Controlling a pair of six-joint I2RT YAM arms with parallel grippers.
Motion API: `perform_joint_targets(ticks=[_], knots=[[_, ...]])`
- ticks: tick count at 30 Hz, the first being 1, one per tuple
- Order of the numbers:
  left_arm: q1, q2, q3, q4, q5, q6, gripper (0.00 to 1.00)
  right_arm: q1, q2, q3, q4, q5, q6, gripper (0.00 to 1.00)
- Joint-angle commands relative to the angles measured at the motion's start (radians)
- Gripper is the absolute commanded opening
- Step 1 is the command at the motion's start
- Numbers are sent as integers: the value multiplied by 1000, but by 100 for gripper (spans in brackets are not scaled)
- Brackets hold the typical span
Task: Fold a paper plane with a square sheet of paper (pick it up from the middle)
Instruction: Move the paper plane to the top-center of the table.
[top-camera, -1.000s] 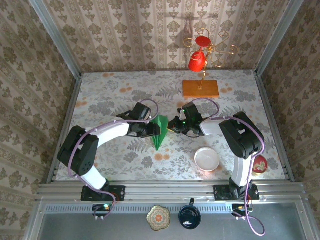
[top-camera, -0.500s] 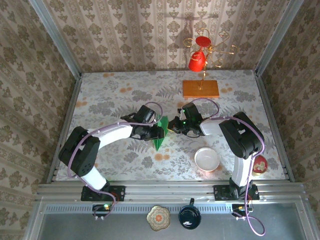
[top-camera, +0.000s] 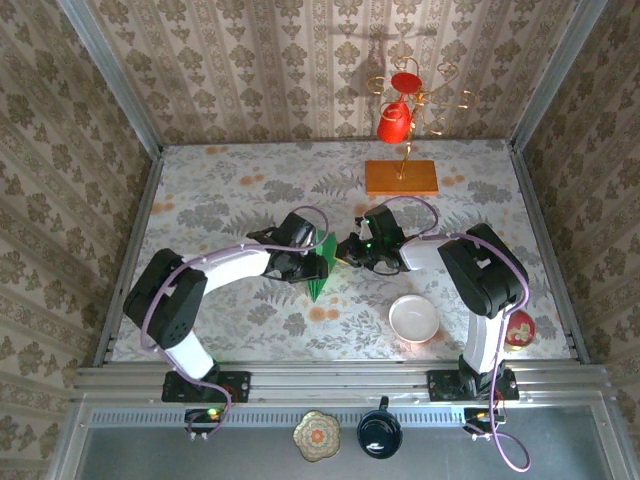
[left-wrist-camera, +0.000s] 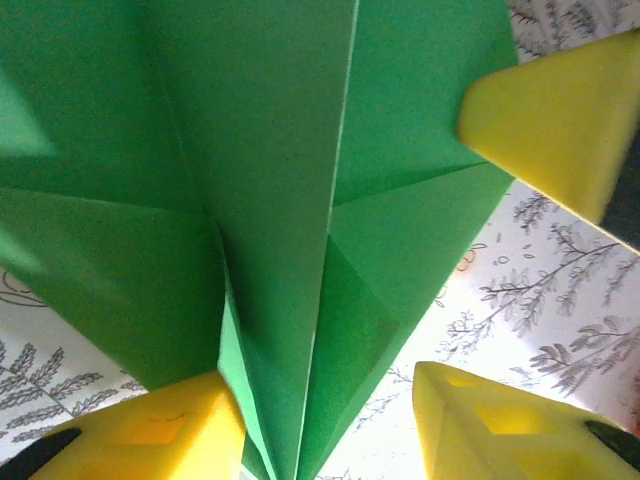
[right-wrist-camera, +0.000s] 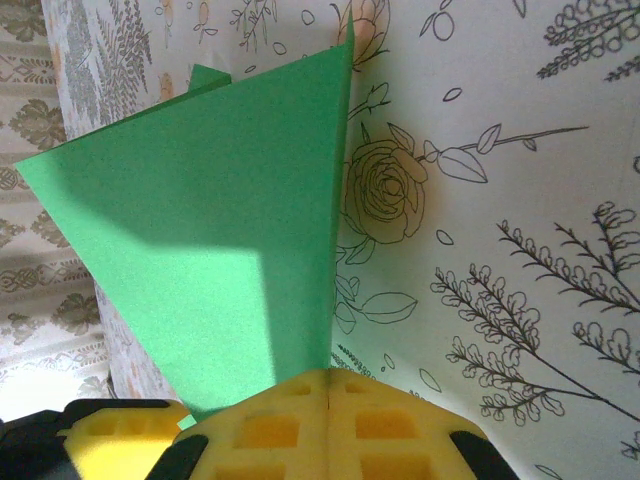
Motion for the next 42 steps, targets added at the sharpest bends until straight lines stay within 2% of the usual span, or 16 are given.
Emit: perform_joint_targets(ticks=[1,13,20,23,26,28,31,33,37,42], knots=[[-12,28,62,-57,-34,40,49,4,18,20,-6,-13,-4,3],[-47,108,150,-169,-139,90,46,4,9,20,-9,-16,-2,3],[-57,128,170,-189,-169,100,38,4,8,20,-12,-14,-1,4],[-57,129,173,-191,-180,101,32,4,-1,18,-15,-15,0,7],[-54,128,178,-197,-192,104,21,-1,-27,23,-36,-27,4,16],[-53,128,191,-214,-207,105,17,-10,-67,26,-73,-14,7,31],[-41,113,199,-219,-220,111,13,-22,-150,20,-170,59,-36,47],[-28,105,208,-222,-230,120,11,-29,-210,13,-254,136,-77,54],[6,105,242,-234,-250,155,8,-61,-321,-34,-346,254,-116,61],[65,145,319,-243,-278,212,8,-87,-426,-107,-364,357,-140,68]])
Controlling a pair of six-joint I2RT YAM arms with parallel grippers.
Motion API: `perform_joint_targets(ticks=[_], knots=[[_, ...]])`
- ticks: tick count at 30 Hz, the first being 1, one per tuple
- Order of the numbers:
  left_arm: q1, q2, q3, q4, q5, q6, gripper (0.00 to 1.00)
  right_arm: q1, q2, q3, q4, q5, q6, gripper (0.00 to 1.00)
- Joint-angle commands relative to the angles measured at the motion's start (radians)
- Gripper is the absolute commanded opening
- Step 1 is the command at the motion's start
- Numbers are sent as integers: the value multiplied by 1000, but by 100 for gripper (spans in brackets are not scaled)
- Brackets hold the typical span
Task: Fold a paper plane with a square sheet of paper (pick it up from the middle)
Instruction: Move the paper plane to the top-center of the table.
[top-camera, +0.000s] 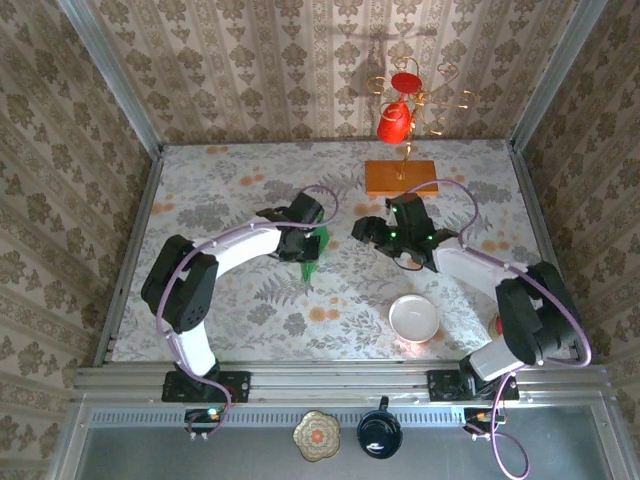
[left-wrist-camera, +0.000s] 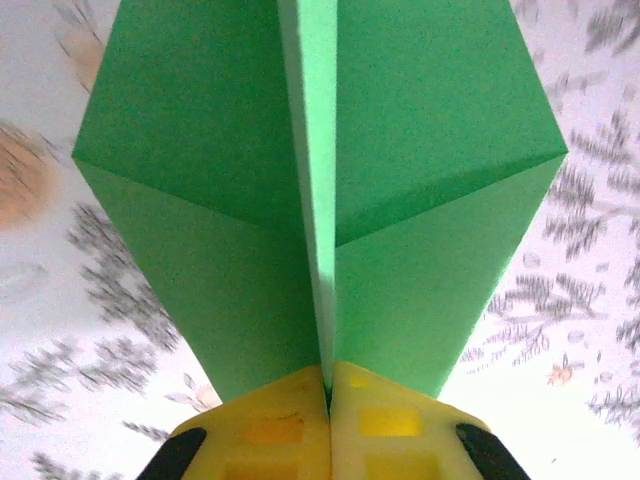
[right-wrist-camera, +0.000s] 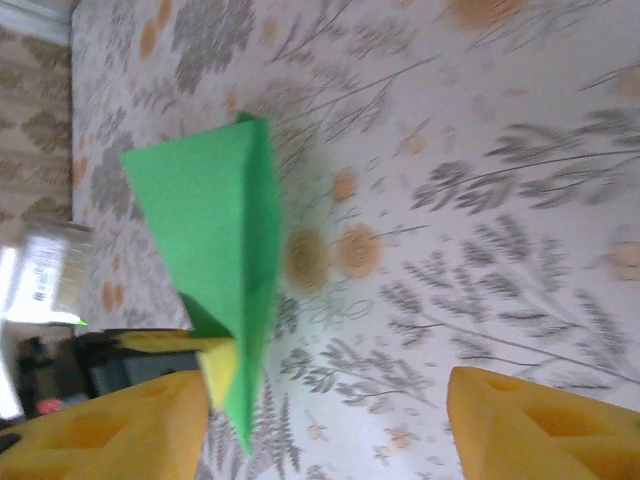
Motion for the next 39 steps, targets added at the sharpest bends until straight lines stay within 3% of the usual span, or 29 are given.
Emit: perform_joint_targets(ticks=[1,6,16,25,39], knots=[[42,37,69,-24,-39,66,8,-12,-50,-57,-84,124,-47,70],[93,125,162,-23,-32,93,8,-22,-83,-88,-88,168,-64,72],[100,280,304,-83,-110,101,13,-42,-78,-92,-106,159,-81,72],[100,308,304,-94,-121,83,27,-49,-71,-93,-100,142,-81,72],[98,395,329,-129,-162,42,36,-49,-44,-92,-86,123,-70,72]])
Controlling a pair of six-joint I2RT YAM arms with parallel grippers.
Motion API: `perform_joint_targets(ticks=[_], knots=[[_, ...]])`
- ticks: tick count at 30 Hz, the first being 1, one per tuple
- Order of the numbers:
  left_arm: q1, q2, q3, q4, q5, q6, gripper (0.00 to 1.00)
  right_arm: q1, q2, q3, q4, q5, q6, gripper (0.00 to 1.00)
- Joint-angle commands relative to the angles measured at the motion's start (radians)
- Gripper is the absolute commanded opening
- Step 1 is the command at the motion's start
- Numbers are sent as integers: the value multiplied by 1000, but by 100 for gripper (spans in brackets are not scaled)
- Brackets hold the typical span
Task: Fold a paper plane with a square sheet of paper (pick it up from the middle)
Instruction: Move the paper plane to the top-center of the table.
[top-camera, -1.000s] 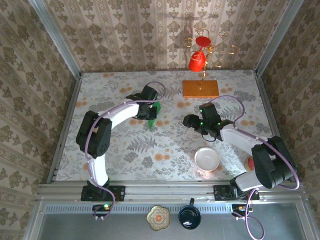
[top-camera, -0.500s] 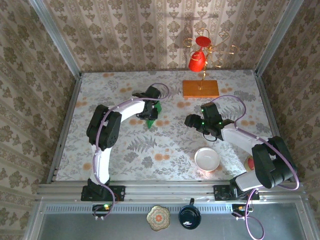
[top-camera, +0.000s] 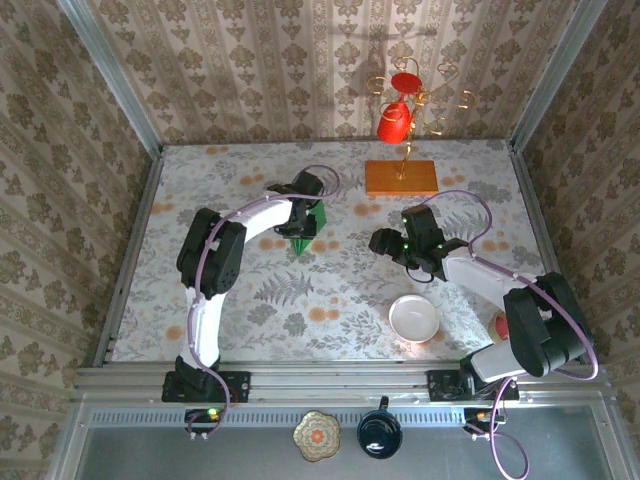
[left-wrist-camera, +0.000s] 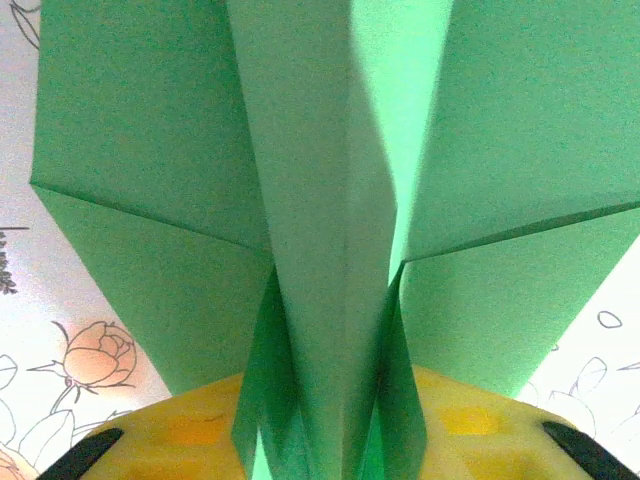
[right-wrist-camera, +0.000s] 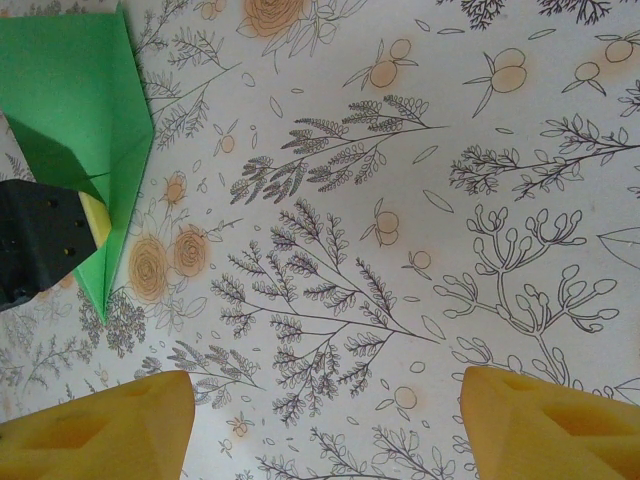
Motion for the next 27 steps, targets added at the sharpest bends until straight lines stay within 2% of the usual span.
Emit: perform_joint_targets(ticks=[1,6,17,27], knots=[[-1,67,6,-51,-39,-30,36,-8,10,-5,4,-8,-10,72],[3,88,37,-48,-41,-30,42,-8,15,0,4,-7,-10,72],[28,111,113,-53,3,-26,44,-8,23,4,5,-9,-9,72],[28,-87,128,-83,11,-27,51,-26,-30,14,-14,13,-11,73]])
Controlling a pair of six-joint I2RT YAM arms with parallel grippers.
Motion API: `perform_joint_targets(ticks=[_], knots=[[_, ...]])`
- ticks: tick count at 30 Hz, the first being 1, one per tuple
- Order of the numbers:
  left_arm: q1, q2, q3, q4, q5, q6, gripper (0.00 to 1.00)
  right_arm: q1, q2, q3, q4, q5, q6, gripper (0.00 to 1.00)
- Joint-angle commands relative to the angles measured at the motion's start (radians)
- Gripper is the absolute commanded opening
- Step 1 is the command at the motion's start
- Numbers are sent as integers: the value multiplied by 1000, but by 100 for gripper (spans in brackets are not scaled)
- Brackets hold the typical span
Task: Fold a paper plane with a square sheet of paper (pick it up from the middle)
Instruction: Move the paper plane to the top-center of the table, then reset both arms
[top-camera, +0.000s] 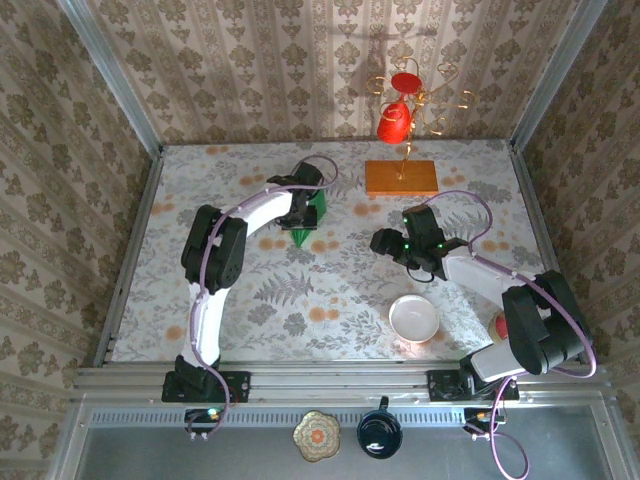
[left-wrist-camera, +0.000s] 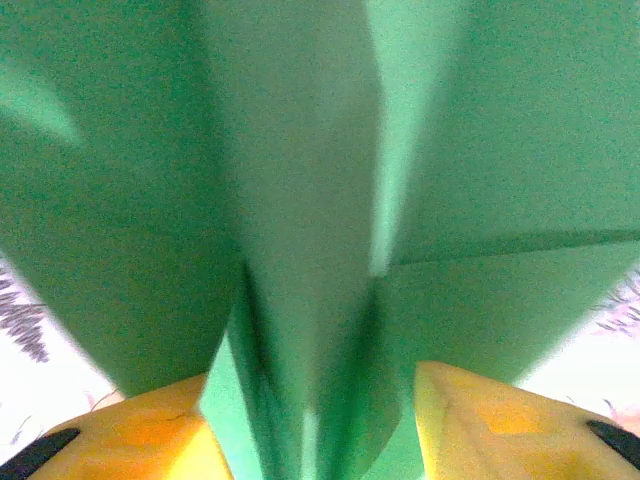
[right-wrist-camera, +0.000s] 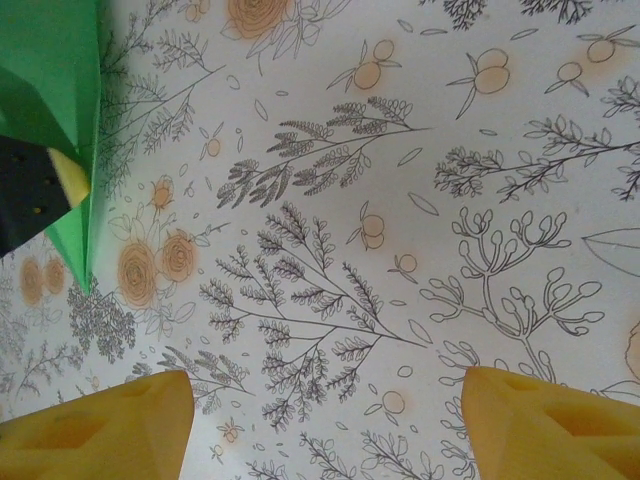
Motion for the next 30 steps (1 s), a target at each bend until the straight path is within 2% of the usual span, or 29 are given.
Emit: perform_joint_targets(ticks=[1,6,10,13,16,18,24,28,30], knots=[[7,-147,0,-41,-8,-9,52,-14,-49,15,-21,20,-16,73],[19,-290,-87,-24,-39,-16,59,-39,-123,39,-99,74,-64,75],[67,-452,-199,16,-53,-16,65,-75,-215,58,-165,154,-153,77],[134,-598,-323,72,-93,0,78,-110,-311,59,-200,267,-220,81],[197,-756,-484,161,-177,36,94,-141,-418,30,-191,411,-277,97],[256,-860,-597,225,-190,58,100,-164,-482,11,-183,498,-319,100],[432,-1084,-882,416,-240,96,100,-223,-571,-96,-73,677,-429,100],[527,-1119,-985,493,-261,85,100,-250,-591,-230,102,697,-502,100],[538,-1115,-1039,601,-272,126,100,-263,-587,-293,192,697,-517,100]])
